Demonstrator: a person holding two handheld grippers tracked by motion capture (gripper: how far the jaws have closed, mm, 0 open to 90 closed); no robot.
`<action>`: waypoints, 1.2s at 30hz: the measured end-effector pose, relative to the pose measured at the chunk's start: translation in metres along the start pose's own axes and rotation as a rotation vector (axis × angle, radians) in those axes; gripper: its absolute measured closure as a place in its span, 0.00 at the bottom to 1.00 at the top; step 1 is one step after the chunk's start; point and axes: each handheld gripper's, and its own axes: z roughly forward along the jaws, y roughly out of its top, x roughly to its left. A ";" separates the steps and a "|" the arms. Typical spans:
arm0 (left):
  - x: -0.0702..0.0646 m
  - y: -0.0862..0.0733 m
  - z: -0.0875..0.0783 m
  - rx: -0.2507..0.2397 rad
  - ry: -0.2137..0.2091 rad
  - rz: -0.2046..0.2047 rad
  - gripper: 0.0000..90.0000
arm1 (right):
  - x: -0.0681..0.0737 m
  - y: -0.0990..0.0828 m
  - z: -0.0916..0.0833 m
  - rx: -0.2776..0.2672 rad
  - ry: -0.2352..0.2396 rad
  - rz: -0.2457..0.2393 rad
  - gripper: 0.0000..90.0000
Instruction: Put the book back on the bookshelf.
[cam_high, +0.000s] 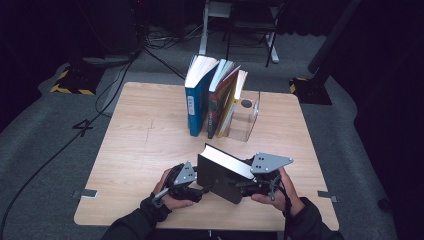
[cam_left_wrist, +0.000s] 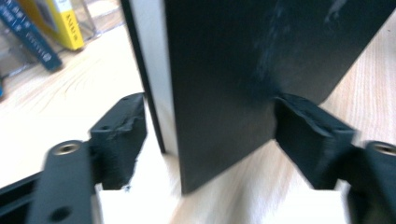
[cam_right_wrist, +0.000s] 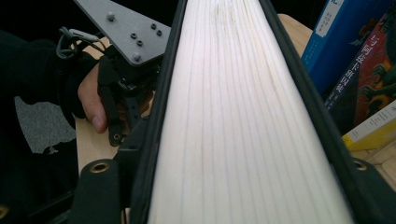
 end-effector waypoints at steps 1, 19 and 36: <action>0.001 -0.002 -0.004 0.010 0.002 -0.007 0.30 | 0.000 0.000 0.000 -0.004 0.006 0.000 0.42; 0.033 -0.051 -0.053 0.174 0.047 -0.098 0.28 | -0.011 0.006 0.005 0.007 0.010 0.062 0.54; 0.039 -0.050 -0.045 0.241 0.098 -0.108 0.23 | -0.020 0.004 -0.001 0.006 0.023 0.051 0.58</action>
